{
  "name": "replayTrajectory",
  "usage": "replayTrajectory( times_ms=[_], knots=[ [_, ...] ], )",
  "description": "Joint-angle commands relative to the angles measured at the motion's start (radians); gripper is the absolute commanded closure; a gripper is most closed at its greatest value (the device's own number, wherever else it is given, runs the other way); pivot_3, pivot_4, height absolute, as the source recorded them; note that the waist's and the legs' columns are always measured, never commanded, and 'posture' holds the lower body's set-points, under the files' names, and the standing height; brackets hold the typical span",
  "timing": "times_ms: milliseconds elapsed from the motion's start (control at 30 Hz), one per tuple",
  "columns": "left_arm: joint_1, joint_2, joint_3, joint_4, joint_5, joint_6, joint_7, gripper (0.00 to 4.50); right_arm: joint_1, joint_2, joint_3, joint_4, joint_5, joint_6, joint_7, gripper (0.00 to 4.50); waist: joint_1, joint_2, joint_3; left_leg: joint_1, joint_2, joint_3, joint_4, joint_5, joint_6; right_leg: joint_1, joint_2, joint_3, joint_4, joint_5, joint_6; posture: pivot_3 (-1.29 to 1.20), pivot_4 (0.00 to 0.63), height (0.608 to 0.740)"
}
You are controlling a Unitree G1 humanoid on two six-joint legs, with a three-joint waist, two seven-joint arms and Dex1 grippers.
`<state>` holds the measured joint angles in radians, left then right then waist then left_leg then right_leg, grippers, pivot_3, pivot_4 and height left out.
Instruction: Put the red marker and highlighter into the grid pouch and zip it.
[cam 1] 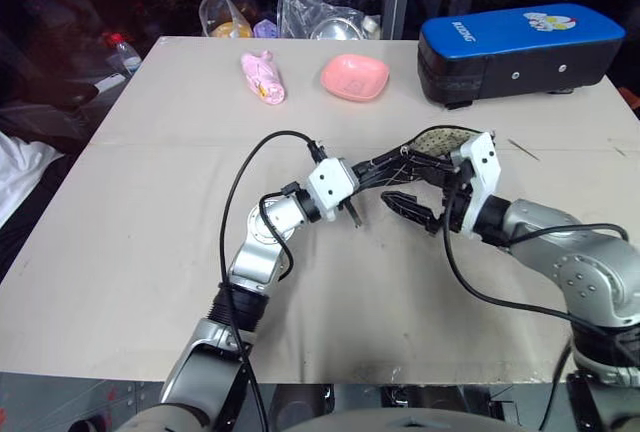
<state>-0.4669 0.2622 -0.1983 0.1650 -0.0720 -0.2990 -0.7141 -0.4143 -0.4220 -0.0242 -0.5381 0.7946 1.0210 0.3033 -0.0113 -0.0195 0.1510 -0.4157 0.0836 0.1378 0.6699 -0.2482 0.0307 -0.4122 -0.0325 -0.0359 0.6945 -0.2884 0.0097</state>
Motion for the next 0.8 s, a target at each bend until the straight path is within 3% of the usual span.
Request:
replayTrajectory(
  times_ms=[33,600,633,667,800],
  knots=[
    [0.0,0.001,0.003,-0.058,-0.001,-0.01,0.01,4.5,-0.044,0.022,-0.046,-0.033,0.038,0.014,-0.039,0.02,0.0,0.0,0.0,0.0,0.0,0.0,0.0,0.0,0.0,0.0,0.0,0.0,0.0,0.0,0.0,0.0,0.15,0.74],
    [0.009,0.004,-0.001,-0.06,0.008,-0.011,0.02,4.5,-0.088,0.061,-0.063,-0.011,0.097,0.062,-0.107,0.02,0.0,0.0,0.0,-0.001,0.0,0.0,0.0,0.0,0.0,0.0,0.0,-0.001,-0.001,0.0,0.0,0.0,0.15,0.74],
    [0.01,0.004,-0.001,-0.06,0.009,-0.011,0.02,4.5,-0.089,0.061,-0.065,-0.008,0.098,0.062,-0.108,0.52,0.0,0.0,0.0,-0.001,0.0,0.0,0.0,0.0,0.0,0.0,0.0,-0.001,-0.001,0.0,0.0,0.0,0.15,0.74],
    [0.01,0.004,-0.001,-0.06,0.01,-0.011,0.02,4.5,-0.089,0.059,-0.065,-0.003,0.095,0.06,-0.109,0.66,0.0,0.0,0.0,-0.001,0.0,-0.001,0.0,0.0,0.0,0.0,0.0,-0.001,0.0,0.0,0.0,0.0,0.15,0.74],
    [0.016,0.005,-0.003,-0.061,0.014,-0.015,0.021,4.5,-0.089,0.049,-0.062,0.005,0.086,0.055,-0.108,2.7,0.0,0.0,0.0,-0.001,0.0,-0.001,0.0,0.0,0.0,0.0,0.0,0.0,-0.001,0.0,0.0,0.0,0.15,0.74]
  ],
)
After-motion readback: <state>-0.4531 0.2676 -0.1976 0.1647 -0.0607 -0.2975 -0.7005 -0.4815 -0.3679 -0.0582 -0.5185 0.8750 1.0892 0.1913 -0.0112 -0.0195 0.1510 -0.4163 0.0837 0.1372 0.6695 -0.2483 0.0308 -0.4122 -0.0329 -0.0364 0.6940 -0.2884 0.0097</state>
